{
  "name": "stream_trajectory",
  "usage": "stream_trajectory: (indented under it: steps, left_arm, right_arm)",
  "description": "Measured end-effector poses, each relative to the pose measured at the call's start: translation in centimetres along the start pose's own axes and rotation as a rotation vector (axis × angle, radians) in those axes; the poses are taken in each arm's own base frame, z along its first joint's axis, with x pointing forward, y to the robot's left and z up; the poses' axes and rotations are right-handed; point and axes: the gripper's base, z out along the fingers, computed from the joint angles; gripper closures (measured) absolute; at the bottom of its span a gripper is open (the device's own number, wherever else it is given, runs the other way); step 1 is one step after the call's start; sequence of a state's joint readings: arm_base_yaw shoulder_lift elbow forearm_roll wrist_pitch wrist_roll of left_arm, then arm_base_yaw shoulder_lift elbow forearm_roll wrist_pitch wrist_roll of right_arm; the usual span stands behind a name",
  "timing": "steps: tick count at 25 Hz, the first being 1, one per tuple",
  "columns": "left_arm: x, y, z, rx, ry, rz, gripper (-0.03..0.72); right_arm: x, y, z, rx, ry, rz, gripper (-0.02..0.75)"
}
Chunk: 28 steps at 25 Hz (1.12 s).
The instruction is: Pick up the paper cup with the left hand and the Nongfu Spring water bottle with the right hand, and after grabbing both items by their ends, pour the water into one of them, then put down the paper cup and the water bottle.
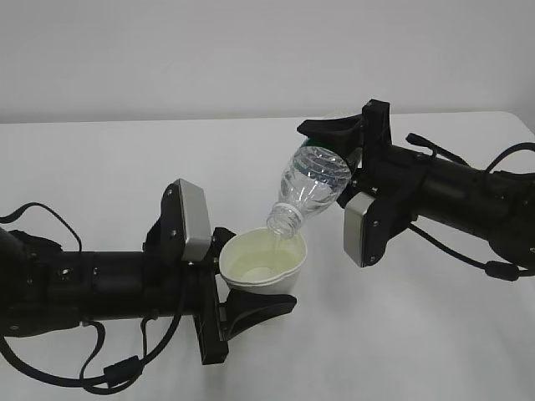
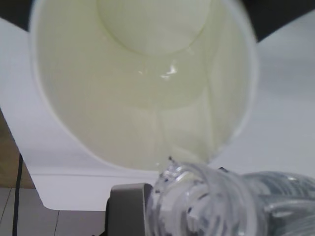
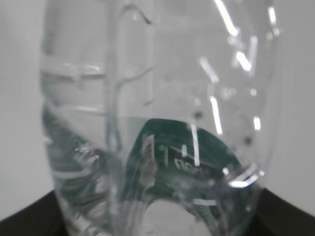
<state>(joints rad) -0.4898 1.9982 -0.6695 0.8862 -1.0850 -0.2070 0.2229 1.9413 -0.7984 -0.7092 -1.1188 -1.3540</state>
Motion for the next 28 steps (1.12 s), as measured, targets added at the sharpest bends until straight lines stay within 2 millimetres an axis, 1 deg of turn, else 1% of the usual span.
stream_trajectory:
  steps: [28]
  left_arm:
    - [0.00, 0.00, 0.00, 0.000, 0.000, 0.000, 0.241]
  right_arm:
    - [-0.01, -0.05, 0.00, 0.006, -0.001, -0.020, 0.268]
